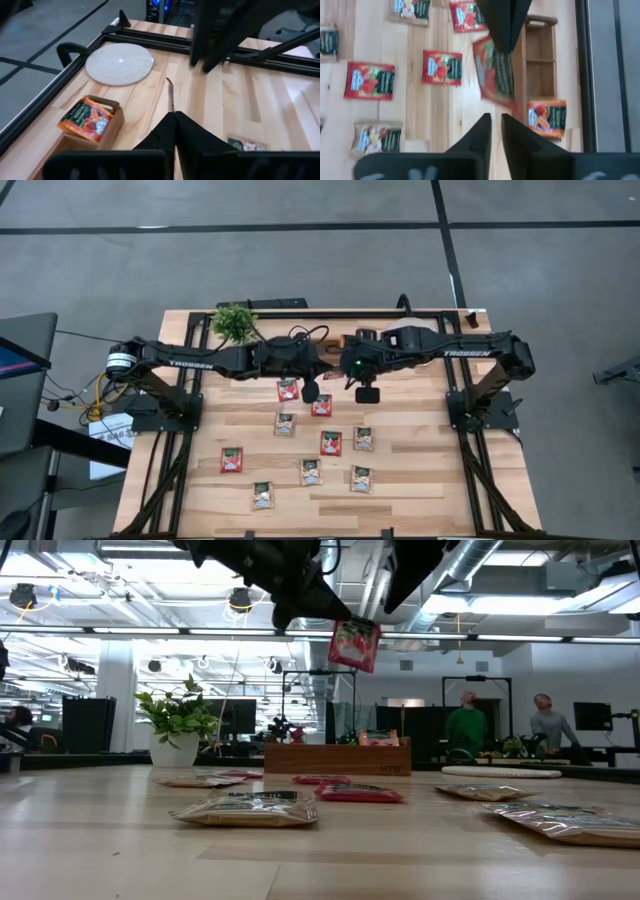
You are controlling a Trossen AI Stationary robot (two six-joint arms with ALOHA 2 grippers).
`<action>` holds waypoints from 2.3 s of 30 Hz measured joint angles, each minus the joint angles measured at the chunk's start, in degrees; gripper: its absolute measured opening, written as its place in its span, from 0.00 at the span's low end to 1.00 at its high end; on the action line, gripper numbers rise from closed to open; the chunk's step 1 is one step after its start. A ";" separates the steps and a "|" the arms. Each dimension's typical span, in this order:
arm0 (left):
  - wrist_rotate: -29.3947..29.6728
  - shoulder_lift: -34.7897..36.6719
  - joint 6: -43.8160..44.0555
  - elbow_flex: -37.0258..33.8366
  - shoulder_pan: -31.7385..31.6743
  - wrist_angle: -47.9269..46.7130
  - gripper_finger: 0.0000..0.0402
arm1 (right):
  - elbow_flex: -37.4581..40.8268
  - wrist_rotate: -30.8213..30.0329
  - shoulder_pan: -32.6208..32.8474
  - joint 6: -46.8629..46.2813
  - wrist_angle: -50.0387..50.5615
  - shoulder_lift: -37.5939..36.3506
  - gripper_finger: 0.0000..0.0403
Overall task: Pick & Place Tea
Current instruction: Put the red tea bag into the middle section of the wooden organizer
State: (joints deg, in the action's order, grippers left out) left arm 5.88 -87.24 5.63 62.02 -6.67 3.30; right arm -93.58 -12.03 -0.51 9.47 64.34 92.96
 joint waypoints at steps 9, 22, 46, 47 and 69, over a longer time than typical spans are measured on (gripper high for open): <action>0.27 -0.21 -0.79 0.02 -7.72 2.02 0.00 | 1.38 -0.35 -0.42 -7.06 8.21 -6.56 0.19; -9.56 -12.74 -0.33 -0.09 -19.51 10.08 0.00 | 10.81 -0.20 -0.26 -15.74 5.64 -16.08 0.18; -14.66 -20.68 -1.95 0.00 -25.21 15.96 0.00 | 11.52 -0.31 -0.33 -15.58 3.69 -15.70 0.18; -14.68 -20.68 -1.95 0.00 -25.31 16.17 0.00 | 11.53 -0.31 -0.33 -15.58 3.69 -15.70 0.18; -16.41 -23.19 1.09 0.00 -25.04 18.26 0.00 | 11.50 -0.31 -0.37 -15.56 2.52 -15.68 0.18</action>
State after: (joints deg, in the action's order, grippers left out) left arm -10.52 -110.43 6.71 62.02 -31.70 21.56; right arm -82.08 -12.34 -0.89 -6.09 66.86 77.28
